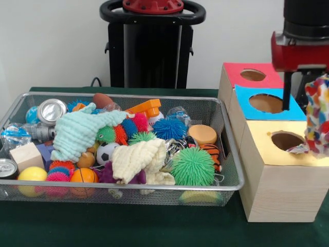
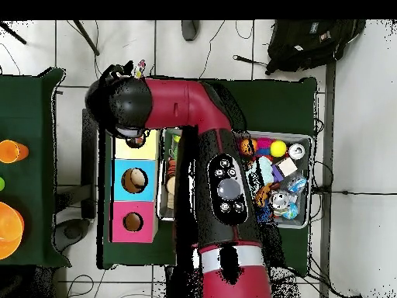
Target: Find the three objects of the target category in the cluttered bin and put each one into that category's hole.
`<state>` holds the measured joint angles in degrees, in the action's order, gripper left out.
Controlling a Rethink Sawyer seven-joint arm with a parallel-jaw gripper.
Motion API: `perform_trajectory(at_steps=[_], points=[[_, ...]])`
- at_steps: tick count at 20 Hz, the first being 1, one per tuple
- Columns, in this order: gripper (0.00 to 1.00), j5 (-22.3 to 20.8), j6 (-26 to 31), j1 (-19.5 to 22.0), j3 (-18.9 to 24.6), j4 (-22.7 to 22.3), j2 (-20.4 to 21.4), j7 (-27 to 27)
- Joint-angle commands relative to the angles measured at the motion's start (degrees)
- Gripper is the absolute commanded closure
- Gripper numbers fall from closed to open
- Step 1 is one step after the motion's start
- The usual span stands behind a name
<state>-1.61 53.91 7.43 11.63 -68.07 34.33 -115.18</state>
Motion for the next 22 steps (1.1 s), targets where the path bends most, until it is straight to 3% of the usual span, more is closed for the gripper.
perform_trajectory(at_steps=[1,7,16,22], points=[[0.00,-1.0,-2.2,3.5,-0.3,-1.1,-4.6,-3.2],[0.00,-1.5,-2.7,5.2,0.8,-2.6,-4.7,-0.1],[0.00,-1.5,-2.2,4.7,1.9,-5.4,-4.0,0.0],[0.00,-1.0,-3.8,2.5,1.4,-7.4,-3.4,-3.4]])
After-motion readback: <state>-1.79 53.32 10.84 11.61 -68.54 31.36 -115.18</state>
